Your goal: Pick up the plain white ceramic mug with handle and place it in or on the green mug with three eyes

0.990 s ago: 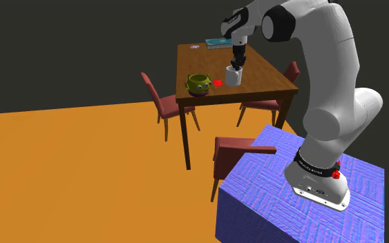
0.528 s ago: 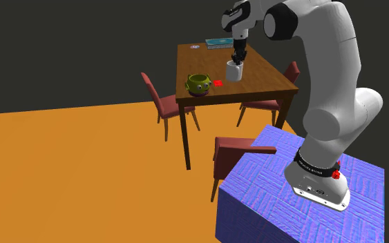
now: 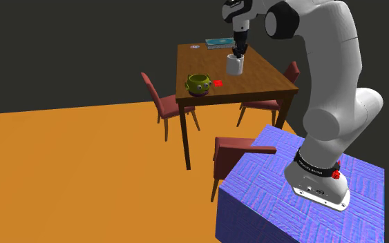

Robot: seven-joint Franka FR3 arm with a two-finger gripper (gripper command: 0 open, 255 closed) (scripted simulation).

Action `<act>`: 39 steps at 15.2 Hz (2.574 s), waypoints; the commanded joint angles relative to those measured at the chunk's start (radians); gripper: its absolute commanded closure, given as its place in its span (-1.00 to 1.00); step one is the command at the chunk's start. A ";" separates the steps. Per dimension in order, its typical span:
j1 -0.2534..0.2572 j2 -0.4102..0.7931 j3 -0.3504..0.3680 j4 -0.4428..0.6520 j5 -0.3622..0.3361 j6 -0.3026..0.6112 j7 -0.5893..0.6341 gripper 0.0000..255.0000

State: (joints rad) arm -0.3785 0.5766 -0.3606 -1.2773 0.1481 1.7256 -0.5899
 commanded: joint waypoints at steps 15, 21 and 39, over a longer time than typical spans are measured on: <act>-0.032 0.023 -0.002 0.260 0.004 -0.235 0.006 1.00; 0.033 0.002 0.013 0.265 -0.003 -0.259 0.084 1.00; 0.246 0.095 0.085 0.440 0.011 -0.339 0.386 1.00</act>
State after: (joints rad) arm -0.1346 0.6696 -0.2756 -0.8347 0.1589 1.3801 -0.2065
